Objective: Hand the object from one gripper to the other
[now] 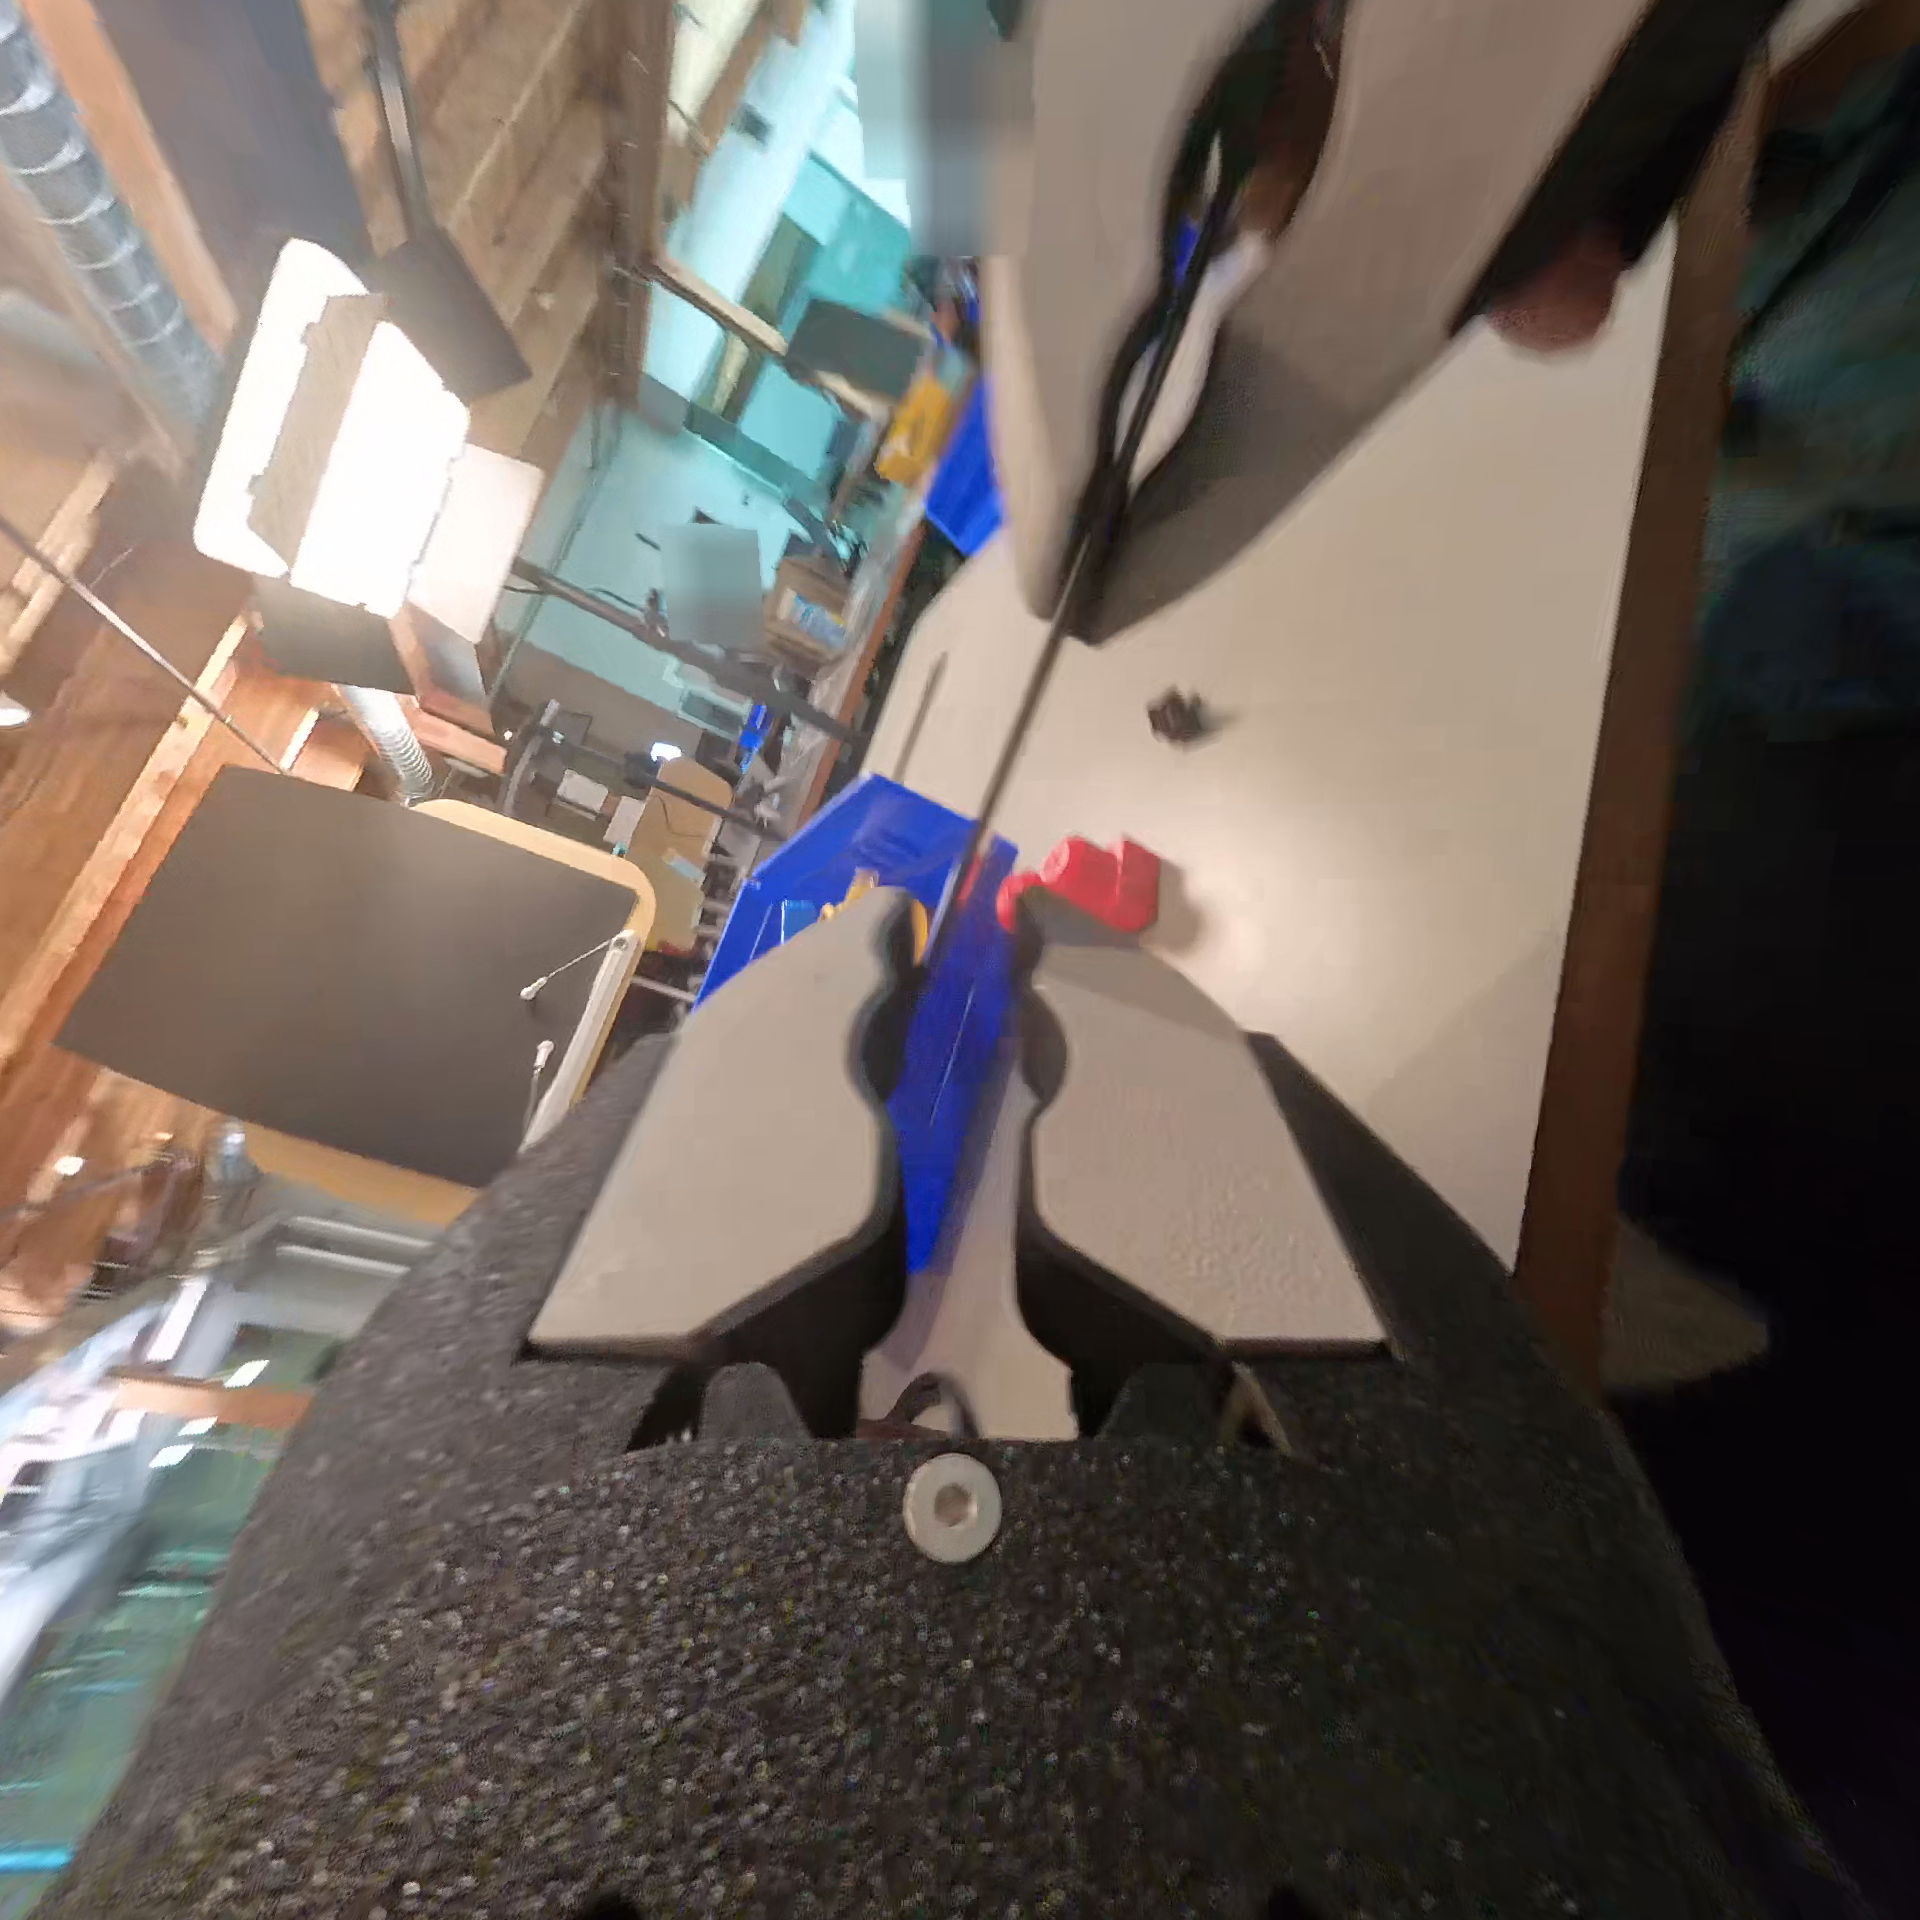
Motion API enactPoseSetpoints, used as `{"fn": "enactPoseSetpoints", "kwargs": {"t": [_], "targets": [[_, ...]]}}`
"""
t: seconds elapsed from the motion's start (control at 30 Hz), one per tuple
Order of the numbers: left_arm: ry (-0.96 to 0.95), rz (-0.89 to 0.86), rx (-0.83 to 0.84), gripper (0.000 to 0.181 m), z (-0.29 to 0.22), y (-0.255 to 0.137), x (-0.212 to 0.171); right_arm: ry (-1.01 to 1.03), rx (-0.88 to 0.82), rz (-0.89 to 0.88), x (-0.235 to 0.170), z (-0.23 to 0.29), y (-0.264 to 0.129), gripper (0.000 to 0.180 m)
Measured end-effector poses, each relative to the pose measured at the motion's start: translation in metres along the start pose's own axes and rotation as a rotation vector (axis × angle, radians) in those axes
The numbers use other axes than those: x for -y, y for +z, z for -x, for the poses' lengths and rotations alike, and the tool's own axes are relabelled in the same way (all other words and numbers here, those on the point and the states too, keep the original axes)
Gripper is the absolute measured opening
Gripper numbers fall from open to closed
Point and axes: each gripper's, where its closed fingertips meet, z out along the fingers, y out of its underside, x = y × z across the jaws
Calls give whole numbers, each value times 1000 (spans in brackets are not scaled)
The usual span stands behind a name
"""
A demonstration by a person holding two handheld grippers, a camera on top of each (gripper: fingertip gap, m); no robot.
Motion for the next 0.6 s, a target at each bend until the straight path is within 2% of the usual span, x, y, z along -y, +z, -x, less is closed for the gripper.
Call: {"fn": "enactPoseSetpoints", "kwargs": {"t": [0.1, 0.23, 0.4, 0.47, 0.6], "targets": [[-280, -133, 30, 43, 22, -7, 5, 191, -12, -60, -4, -16, -3, 1], [-694, -323, 108, 63, 61, -18, -4, 485, 3, -210, -4, -37, -12, 1], [-1423, -662, 149, 78, 98, -25, -25, 817, 19, -460, 5, -60, -23, 1], [-1658, -719, 119, 85, 93, -15, -38, 935, 15, -541, 8, -66, -23, 1], [-1763, -813, -92, 82, 71, 1, -15, 1099, 63, -622, 13, -61, -13, 1]]}}
